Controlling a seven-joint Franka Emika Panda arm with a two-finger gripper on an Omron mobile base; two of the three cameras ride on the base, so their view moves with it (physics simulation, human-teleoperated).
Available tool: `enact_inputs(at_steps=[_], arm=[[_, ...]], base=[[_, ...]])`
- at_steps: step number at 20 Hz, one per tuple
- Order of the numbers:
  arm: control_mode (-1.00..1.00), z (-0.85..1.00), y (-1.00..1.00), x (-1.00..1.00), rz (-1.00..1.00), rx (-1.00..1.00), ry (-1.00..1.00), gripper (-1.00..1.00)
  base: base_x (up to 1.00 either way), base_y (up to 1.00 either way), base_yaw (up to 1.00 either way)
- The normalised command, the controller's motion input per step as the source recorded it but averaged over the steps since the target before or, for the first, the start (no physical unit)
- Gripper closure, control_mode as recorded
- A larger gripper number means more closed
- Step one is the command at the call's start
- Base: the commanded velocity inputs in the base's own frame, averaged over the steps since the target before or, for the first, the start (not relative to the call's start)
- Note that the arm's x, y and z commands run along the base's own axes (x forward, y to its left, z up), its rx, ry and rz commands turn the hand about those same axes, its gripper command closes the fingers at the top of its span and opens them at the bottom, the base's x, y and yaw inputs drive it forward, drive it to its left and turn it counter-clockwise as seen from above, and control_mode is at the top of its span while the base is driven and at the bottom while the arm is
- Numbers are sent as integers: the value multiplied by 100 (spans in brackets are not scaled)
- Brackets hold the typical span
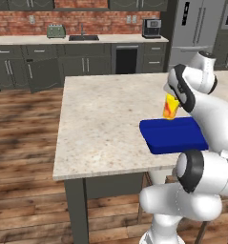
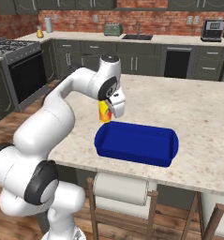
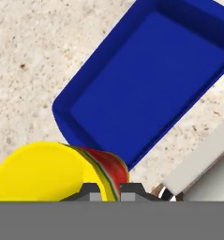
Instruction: There is a tray on the dining counter. Grab the cup, mug, and pitcher and place them on the tray. The pitcher may be placed next to the tray if it cannot fit the tray.
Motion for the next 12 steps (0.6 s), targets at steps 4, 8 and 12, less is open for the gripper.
enact_inputs(at_steps=[4, 8, 12], arm=[[-100, -18, -5, 14, 2, 0, 11, 100], [-100, -23, -4, 5, 4, 0, 9, 100], [-100, -29, -3, 5, 4, 0, 5, 100]], base=[[0, 0, 0], [0, 0, 0], [0, 0, 0]])
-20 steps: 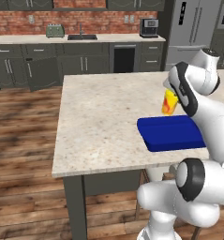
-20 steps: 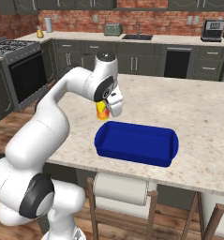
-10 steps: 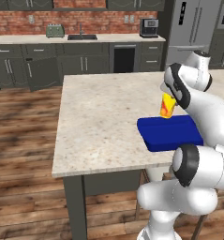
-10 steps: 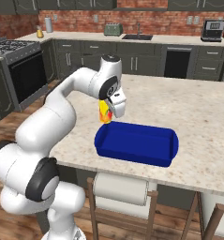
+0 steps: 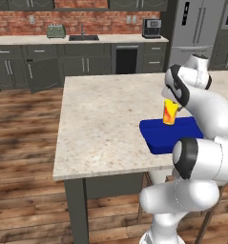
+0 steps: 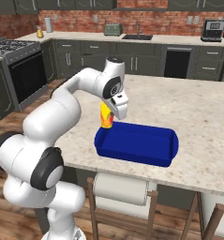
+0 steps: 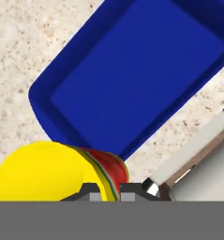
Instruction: There is a tray on the dining counter. Grab the cup, mug, and pitcher and place them on the tray. The pitcher may be placed next to the tray if it cannot fit the tray.
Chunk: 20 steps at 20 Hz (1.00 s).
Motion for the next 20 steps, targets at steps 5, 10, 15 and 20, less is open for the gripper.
enact_inputs(at_steps=[5, 10, 15, 20], arm=[[-100, -37, -5, 17, 2, 0, 0, 100], [-100, -42, -1, 33, 1, -2, 0, 100], [-100, -43, 0, 36, 1, -4, 0, 100], [-100, -38, 0, 45, 1, 0, 0, 100]], base=[[0, 0, 0], [0, 0, 0], [0, 0, 0], [0, 0, 0]])
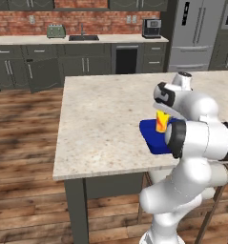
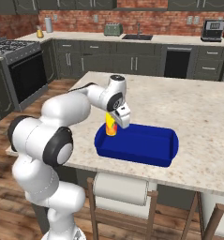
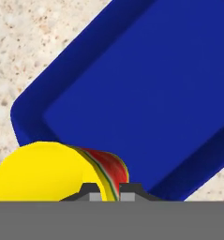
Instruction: There is a tray on the dining counter. Grab the cup, mug, and pitcher and place them on the tray. The pitcher may be placed next to the tray if it cannot fit the tray.
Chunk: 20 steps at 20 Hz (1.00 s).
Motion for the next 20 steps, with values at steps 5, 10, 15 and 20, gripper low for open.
enact_inputs(at_steps=[5, 10, 15, 20], arm=[[-100, -36, 0, 45, 1, 0, 0, 100], [-100, -31, -1, 42, 1, 0, 0, 100], [-100, -29, -1, 38, 1, 0, 0, 100], [-100, -26, -3, 23, 1, 0, 0, 100]], base=[[0, 0, 0], [0, 0, 0], [0, 0, 0], [0, 0, 0]])
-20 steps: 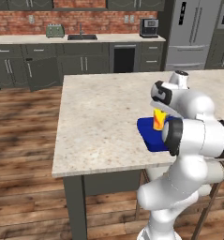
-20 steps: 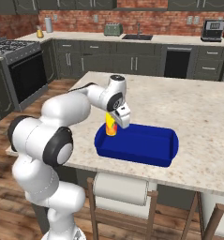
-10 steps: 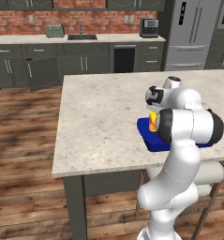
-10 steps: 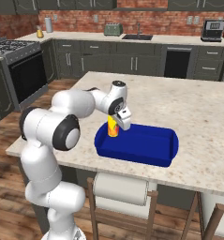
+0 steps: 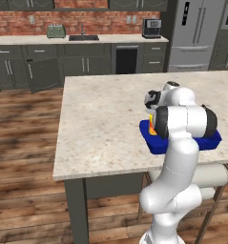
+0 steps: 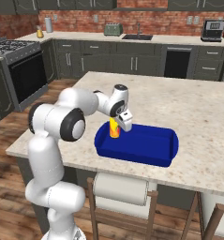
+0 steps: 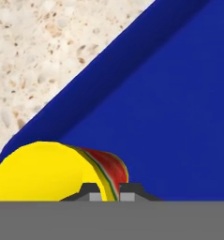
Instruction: There is a tray on the dining counter. Grab the cup, mug, and pitcher and place them on the tray. The pitcher may be placed next to the tray if it cannot fit the tray.
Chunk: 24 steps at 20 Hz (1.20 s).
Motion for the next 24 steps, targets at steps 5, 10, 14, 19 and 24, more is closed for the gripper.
enact_inputs(at_steps=[5, 10, 14, 19, 24], arm=[[-100, -20, 0, 5, 1, 0, 0, 100], [-100, -17, 0, 0, 0, 0, 0, 100], [-100, -17, 0, 0, 0, 0, 0, 100], [-100, -8, 0, 0, 0, 0, 1, 100], [-100, 0, 0, 0, 0, 0, 0, 100]], base=[[0, 0, 0], [0, 0, 0], [0, 0, 0], [0, 0, 0], [0, 0, 0]])
